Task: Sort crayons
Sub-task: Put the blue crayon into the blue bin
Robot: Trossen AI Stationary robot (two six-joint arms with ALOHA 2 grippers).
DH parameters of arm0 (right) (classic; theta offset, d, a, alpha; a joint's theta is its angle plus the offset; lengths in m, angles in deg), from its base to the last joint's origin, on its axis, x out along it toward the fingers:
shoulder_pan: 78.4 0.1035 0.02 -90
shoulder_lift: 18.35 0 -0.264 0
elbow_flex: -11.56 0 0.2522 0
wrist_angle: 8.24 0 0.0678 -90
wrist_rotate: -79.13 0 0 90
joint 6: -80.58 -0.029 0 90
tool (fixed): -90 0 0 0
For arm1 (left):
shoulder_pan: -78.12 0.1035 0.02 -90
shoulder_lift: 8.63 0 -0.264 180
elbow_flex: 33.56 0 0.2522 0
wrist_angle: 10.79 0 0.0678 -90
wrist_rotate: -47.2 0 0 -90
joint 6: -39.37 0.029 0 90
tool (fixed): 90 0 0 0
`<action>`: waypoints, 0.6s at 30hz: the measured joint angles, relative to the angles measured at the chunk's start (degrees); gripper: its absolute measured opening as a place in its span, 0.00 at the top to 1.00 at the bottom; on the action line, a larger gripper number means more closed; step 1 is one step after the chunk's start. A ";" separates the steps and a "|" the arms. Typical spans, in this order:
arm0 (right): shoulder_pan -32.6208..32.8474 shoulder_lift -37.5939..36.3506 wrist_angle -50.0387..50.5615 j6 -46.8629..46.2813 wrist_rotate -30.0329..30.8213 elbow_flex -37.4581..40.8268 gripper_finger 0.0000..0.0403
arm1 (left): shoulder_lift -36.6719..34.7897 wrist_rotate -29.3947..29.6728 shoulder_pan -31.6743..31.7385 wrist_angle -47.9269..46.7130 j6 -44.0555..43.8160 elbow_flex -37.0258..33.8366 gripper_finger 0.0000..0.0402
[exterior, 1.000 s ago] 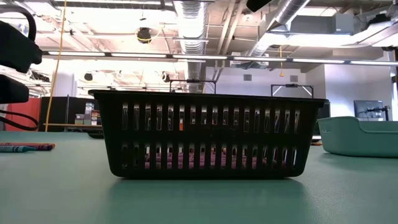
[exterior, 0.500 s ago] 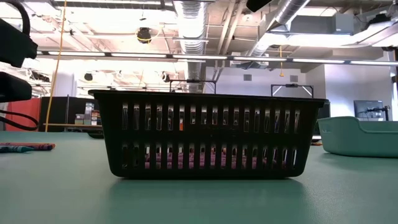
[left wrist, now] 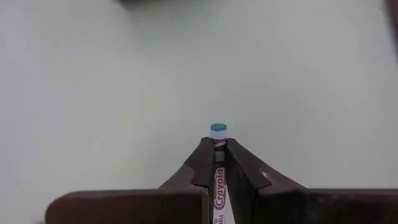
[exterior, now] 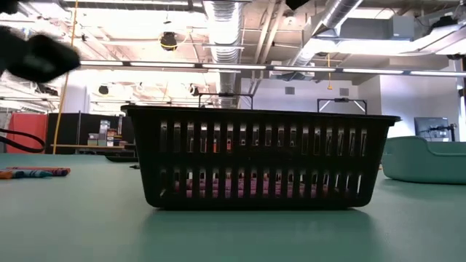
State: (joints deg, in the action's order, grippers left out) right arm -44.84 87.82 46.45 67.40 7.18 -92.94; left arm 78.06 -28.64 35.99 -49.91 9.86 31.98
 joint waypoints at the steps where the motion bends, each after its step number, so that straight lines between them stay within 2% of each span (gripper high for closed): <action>1: -0.01 0.00 -0.95 0.48 0.00 0.00 0.68 | -1.19 1.82 0.00 0.29 0.84 0.01 0.98; 6: -1.17 0.00 -10.73 6.36 0.00 1.46 0.68 | -7.30 10.85 0.02 8.41 8.76 -1.65 0.97; 9: -2.78 0.04 -20.59 12.10 -0.02 4.64 0.68 | -10.94 14.68 0.00 18.03 15.23 -3.81 0.97; 12: -4.90 0.04 -28.02 15.07 0.00 7.58 0.68 | -13.90 15.04 0.03 30.80 21.88 -7.02 0.97; 18: -8.71 0.07 -35.53 16.18 -0.02 10.08 0.68 | -16.19 15.02 0.40 53.99 31.80 -14.23 0.97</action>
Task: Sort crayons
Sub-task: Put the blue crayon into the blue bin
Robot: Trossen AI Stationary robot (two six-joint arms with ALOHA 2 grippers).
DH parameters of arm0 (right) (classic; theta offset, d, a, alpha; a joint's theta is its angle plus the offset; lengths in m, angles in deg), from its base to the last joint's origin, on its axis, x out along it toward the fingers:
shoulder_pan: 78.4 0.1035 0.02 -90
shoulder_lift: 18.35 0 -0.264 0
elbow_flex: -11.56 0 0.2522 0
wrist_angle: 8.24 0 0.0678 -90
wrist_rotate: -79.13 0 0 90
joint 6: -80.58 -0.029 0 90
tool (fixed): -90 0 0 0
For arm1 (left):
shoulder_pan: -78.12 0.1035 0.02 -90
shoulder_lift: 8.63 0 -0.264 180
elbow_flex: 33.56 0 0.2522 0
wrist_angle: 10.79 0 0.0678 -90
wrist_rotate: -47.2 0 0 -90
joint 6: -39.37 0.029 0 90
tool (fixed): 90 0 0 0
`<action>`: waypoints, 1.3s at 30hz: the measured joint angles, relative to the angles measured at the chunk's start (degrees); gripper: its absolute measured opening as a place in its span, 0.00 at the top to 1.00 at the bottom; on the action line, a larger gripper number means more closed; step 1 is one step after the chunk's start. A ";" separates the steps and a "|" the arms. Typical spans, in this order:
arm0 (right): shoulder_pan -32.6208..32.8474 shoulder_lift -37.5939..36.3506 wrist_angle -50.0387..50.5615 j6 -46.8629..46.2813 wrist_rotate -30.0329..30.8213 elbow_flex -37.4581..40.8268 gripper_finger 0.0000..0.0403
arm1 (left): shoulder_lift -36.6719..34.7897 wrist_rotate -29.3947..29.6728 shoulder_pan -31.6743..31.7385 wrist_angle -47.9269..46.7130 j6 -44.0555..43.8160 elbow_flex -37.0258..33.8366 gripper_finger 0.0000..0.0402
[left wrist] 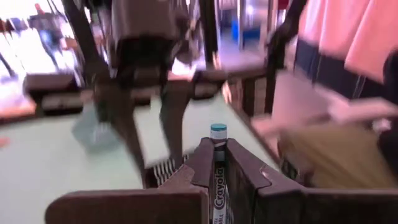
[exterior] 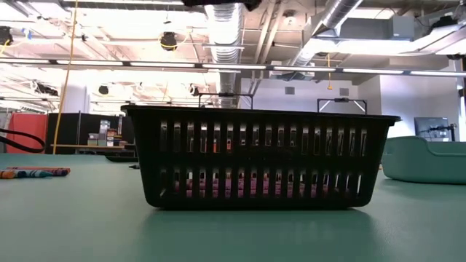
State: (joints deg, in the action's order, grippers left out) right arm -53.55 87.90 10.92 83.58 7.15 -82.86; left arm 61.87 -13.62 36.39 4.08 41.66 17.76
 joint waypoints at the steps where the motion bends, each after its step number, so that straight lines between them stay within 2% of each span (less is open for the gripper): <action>1: -0.46 -0.03 -2.39 0.47 0.00 0.74 0.68 | 0.00 0.01 0.17 3.72 1.21 -1.15 0.97; 4: -1.00 -0.01 -7.00 3.41 -0.22 2.81 0.68 | -0.02 -0.14 0.89 11.27 3.72 -4.41 0.97; 11: -0.73 -0.01 -9.37 6.49 -0.72 3.14 0.68 | -0.54 -0.55 3.17 19.01 5.88 -8.83 0.97; 18: -1.44 -0.01 -11.00 8.86 -1.60 3.14 0.68 | -0.52 -9.59 7.15 20.05 6.67 -8.93 0.97; 28: -2.94 -0.01 -11.05 9.53 -1.60 3.14 0.68 | -0.52 -9.86 7.98 20.18 7.99 -8.89 0.97; 32: -2.83 -0.01 -11.80 9.53 -1.92 3.12 0.64 | -0.52 -9.84 7.98 20.19 7.97 -8.89 0.97; 39: -3.68 -0.01 -15.33 9.67 -4.62 3.05 0.50 | -0.54 -8.10 8.58 21.24 10.53 -8.85 0.97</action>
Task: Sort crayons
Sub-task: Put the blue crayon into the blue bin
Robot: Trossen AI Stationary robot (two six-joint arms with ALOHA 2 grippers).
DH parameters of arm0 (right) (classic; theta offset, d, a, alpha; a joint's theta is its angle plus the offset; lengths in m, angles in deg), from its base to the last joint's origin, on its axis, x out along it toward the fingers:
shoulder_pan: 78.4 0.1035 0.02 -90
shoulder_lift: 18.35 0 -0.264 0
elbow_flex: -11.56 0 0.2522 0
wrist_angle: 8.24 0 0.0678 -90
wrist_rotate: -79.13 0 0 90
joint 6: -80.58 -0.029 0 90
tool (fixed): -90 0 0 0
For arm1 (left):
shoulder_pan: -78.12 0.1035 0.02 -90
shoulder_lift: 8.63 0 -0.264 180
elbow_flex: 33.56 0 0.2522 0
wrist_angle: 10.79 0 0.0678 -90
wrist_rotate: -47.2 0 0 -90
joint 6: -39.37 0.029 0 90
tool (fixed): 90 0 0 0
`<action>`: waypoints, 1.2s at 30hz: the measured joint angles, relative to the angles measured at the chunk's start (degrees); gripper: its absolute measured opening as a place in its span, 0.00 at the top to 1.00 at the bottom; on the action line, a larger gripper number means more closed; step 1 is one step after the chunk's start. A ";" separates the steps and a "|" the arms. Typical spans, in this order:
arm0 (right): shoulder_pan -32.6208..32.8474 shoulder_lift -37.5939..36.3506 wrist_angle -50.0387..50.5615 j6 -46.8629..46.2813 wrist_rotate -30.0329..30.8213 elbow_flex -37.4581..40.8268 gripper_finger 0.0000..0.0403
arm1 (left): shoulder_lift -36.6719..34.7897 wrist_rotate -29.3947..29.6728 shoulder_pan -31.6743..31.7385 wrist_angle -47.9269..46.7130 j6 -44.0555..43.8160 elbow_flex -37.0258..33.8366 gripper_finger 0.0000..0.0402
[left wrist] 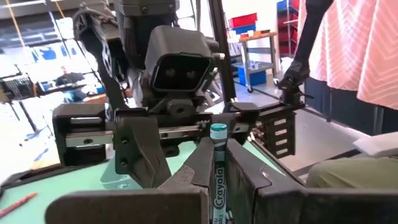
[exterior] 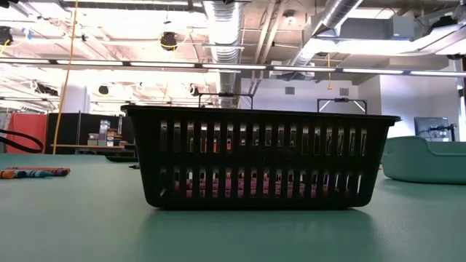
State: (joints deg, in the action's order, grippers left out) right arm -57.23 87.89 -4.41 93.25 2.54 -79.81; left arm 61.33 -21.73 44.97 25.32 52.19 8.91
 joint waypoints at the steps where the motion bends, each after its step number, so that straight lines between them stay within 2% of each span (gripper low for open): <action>1: -0.10 0.00 -0.70 0.35 0.00 0.00 0.49 | 0.00 0.03 0.30 0.17 0.47 0.00 0.97; 7: -0.68 -0.02 -3.89 2.85 -0.06 0.00 0.47 | 0.00 0.32 2.01 2.26 3.29 0.00 0.97; 13: -1.13 -0.02 -6.13 2.85 -0.02 -0.02 0.53 | 0.00 -0.32 2.99 4.30 5.38 0.00 0.97; 18: -1.46 -0.02 -5.79 2.83 -0.02 -0.02 0.65 | 0.00 -1.30 3.15 4.13 5.44 0.00 0.97; 28: -1.76 -0.02 -5.35 2.83 0.01 -0.02 0.95 | 0.00 -4.05 3.15 2.91 6.06 0.00 0.97; 31: -1.77 -0.02 -4.44 2.87 0.05 0.00 0.98 | -0.02 -3.69 3.15 1.16 6.57 0.07 0.93; 36: -1.68 -1.19 1.12 2.64 2.10 0.00 0.97 | -0.19 -1.32 3.09 -4.02 4.75 0.09 0.79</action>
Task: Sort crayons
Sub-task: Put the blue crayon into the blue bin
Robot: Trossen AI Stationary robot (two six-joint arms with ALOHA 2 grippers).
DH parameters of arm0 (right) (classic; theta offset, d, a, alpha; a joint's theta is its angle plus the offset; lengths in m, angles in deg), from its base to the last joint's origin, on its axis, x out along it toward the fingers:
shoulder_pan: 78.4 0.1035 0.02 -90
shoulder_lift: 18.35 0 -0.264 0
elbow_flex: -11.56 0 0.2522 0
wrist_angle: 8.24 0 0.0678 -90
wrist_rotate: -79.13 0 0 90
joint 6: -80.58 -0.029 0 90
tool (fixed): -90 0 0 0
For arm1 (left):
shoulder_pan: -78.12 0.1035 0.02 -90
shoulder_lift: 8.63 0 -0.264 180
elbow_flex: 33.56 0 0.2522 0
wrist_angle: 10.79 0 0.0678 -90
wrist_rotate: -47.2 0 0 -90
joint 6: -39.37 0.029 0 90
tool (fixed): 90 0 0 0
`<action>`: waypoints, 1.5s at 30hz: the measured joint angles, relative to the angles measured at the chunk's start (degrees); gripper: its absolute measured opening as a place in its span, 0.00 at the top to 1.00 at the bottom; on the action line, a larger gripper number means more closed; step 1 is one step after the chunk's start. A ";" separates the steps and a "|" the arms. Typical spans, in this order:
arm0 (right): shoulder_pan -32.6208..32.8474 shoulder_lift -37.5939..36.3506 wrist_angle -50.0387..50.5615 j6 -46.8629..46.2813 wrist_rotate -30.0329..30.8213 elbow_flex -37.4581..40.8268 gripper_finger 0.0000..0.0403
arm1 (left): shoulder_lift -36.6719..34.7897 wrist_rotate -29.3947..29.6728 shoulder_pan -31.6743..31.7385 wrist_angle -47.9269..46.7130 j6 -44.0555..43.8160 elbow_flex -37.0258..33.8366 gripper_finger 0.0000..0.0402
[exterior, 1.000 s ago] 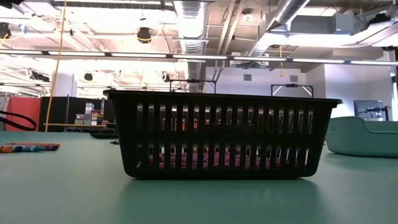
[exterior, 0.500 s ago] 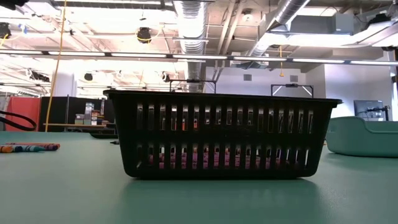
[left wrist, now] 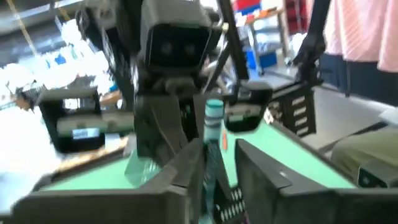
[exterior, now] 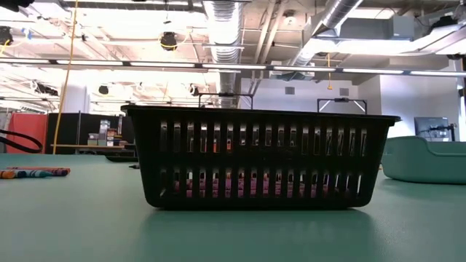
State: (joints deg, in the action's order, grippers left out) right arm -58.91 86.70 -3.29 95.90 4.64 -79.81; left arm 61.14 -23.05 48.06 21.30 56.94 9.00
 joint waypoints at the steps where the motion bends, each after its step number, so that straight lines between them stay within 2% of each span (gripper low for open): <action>1: 0.00 -0.56 2.10 -0.45 0.43 0.00 0.98 | -0.43 0.72 -0.25 -1.52 -0.67 -0.02 0.76; 5: 0.02 -4.25 15.58 -4.59 2.92 0.00 0.98 | -3.17 5.25 -0.80 -11.40 -6.56 -0.01 0.65; 8: -0.40 -8.00 31.15 -9.29 3.04 0.00 0.98 | -4.94 6.27 -0.77 -23.27 -15.54 -0.02 0.60; 13: -2.59 -12.51 57.40 -21.30 3.08 1.53 0.98 | -3.80 6.14 -0.66 -37.95 -30.65 -0.07 0.58; 16: -3.99 -15.76 65.72 -27.00 2.70 6.77 0.98 | -2.32 6.50 -0.66 -40.36 -33.87 -0.09 0.58; 22: -5.83 -23.67 68.07 -36.64 -2.08 22.22 0.98 | -1.11 6.58 -0.66 -38.03 -31.87 -0.09 0.58; 26: -5.37 -28.95 68.30 -38.93 -2.75 28.62 0.98 | -1.10 7.59 -0.66 -36.78 -30.70 -0.09 0.58; 31: -4.52 -32.76 70.28 -41.54 -4.02 31.39 0.98 | -1.10 7.72 -0.23 -35.32 -30.73 -0.09 0.58; 37: -3.59 -32.83 71.83 -47.07 -7.47 34.03 0.96 | -1.10 7.68 -0.20 -34.78 -30.52 -0.09 0.58; 45: -3.04 -30.41 73.29 -47.42 -8.11 34.47 0.85 | -1.10 7.02 -0.20 -34.91 -30.48 -0.09 0.58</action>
State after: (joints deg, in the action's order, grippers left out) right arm -61.95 56.29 70.00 48.48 -3.47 -45.34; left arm 60.04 -16.03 47.86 -13.61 26.46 8.91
